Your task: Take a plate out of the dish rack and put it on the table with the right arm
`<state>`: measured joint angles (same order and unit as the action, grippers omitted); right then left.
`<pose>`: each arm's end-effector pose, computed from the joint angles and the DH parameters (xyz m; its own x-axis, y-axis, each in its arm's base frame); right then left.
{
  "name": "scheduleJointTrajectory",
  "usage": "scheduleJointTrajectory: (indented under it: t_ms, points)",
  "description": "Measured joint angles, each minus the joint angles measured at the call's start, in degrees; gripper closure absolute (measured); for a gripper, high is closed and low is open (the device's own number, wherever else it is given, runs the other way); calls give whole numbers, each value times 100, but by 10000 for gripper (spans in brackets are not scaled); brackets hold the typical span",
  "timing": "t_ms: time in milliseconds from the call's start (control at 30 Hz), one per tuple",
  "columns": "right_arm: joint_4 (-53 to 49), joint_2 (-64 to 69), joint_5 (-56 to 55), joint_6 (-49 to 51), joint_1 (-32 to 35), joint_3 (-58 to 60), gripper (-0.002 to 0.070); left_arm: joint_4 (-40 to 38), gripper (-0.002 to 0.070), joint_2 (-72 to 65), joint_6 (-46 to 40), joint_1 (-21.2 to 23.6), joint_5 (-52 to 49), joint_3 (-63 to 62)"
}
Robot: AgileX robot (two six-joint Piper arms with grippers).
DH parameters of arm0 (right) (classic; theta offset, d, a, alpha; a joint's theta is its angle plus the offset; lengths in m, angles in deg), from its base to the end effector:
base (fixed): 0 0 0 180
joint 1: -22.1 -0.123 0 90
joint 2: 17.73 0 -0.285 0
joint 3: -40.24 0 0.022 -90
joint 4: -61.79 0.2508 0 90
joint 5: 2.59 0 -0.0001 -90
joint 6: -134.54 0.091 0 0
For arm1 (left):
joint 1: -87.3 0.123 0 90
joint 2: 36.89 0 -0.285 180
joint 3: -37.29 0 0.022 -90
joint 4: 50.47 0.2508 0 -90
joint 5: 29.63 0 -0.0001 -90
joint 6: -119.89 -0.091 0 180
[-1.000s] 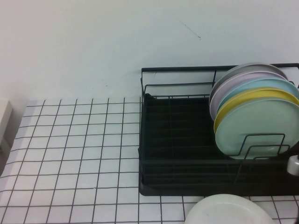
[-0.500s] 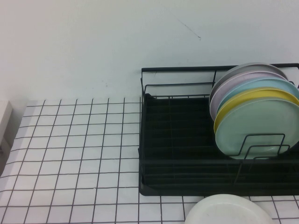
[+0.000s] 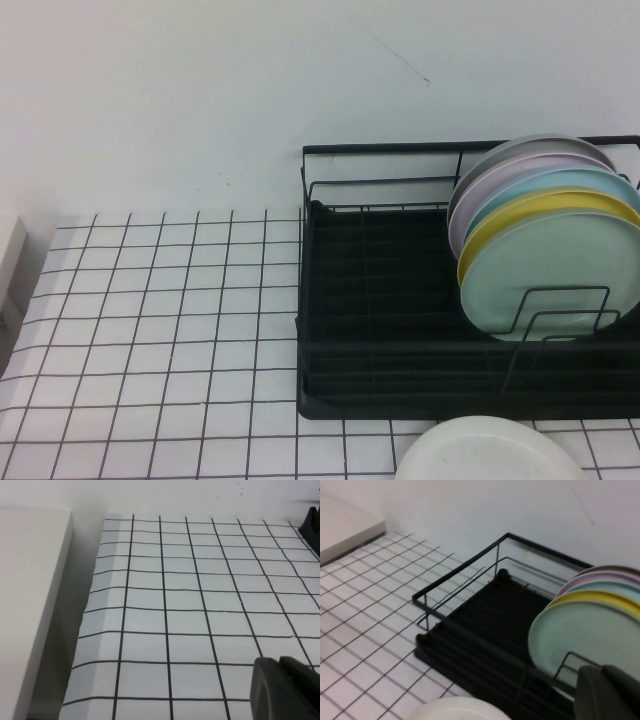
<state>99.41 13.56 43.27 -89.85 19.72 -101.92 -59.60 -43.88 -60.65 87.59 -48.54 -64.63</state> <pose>0.0588 0.0424 0.3551 -0.1761 -0.2578 -0.9500 -0.5224 0.8424 -0.1318 0.0534 -0.0044 0.1794 -0.2418 -0.1420 -0.9599 0.0109 0.9888 -0.1490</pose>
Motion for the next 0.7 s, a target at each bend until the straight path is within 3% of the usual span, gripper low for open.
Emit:
scheduleJointTrajectory:
  t_ms: [233, 400, 567, 700]
  points:
    - [174, -9, 604, 211, -123, 0, 678, 0, 678, 0, 0, 0, 0, 0]
    - [-432, -21, 751, 206, -162, 0, 678, 0, 678, 0, 0, 0, 0, 0]
    - [-1353, -267, 358, 229, -162, 52, 678, 0, 678, 0, 0, 0, 0, 0]
    - [-1395, -440, -611, 266, -162, 545, 678, 0, 678, 0, 0, 0, 0, 0]
